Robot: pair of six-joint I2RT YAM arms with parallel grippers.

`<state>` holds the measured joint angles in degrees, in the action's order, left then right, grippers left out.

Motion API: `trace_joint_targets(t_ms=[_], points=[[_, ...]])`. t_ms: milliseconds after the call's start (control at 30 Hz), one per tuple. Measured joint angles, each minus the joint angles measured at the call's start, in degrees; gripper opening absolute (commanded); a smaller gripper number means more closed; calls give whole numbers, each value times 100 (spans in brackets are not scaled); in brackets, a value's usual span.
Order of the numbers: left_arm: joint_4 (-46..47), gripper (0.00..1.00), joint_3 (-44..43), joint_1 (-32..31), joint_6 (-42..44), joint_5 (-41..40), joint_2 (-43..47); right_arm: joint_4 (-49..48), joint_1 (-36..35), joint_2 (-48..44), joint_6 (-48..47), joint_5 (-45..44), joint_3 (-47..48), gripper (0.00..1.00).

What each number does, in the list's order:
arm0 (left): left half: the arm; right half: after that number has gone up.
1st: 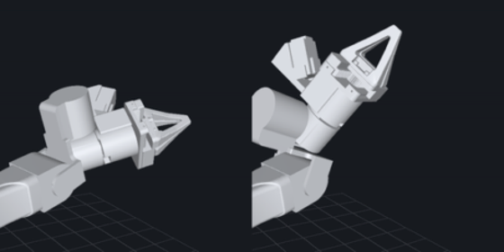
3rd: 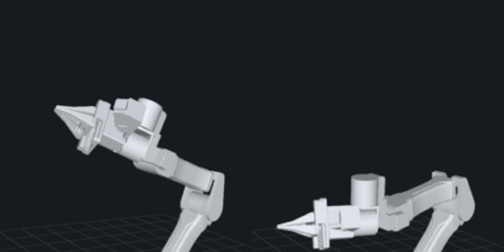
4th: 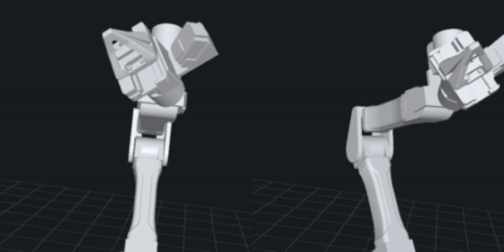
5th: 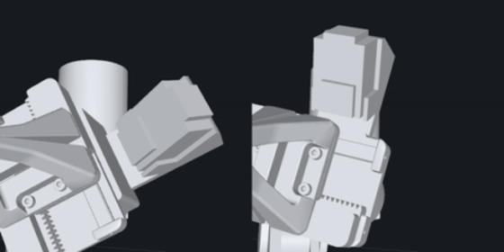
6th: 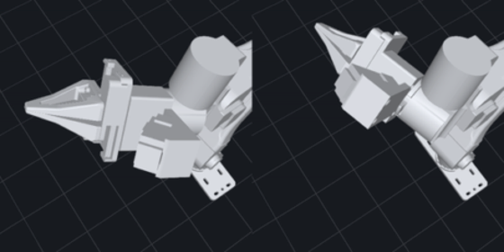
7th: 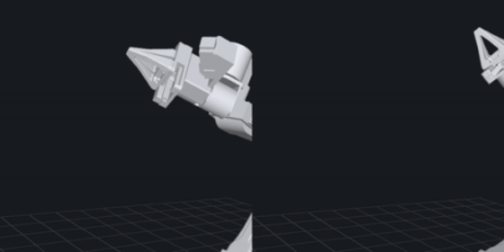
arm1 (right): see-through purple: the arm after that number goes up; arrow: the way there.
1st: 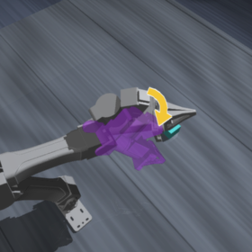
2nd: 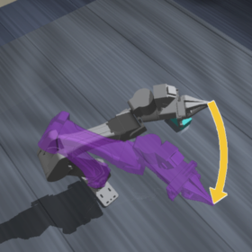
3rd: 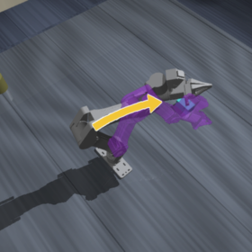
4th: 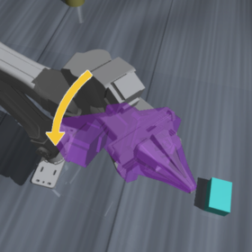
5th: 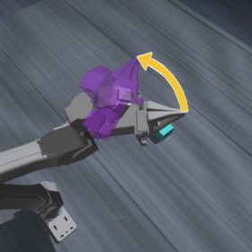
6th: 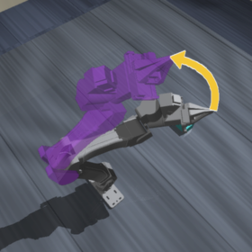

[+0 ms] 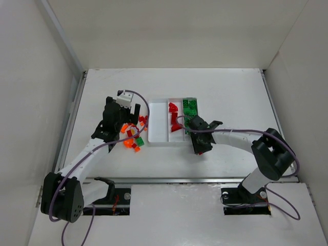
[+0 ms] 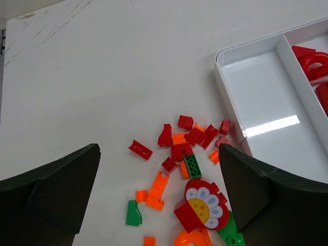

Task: Sort the legos into containers by color

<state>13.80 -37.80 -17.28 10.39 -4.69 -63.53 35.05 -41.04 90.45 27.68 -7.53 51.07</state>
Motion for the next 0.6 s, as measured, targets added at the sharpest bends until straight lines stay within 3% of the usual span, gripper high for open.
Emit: trace_joint_targets(t_ms=[67, 200, 233, 467, 600], points=[[13, 100, 68, 0, 2, -46, 44, 33, -37, 125, -11, -70, 120, 35], [61, 100, 120, 0, 22, -133, 92, 26, -131, 184, -26, -122, 195, 11], [83, 100, 142, 0, 26, -149, 109, 28, -142, 184, -17, -136, 195, 0], [181, 100, 302, 0, 42, -223, 186, 205, -361, 98, -313, -55, 304, 0], [188, 100, 496, 13, -131, -402, 234, 302, -621, -219, -743, 122, 964, 0]])
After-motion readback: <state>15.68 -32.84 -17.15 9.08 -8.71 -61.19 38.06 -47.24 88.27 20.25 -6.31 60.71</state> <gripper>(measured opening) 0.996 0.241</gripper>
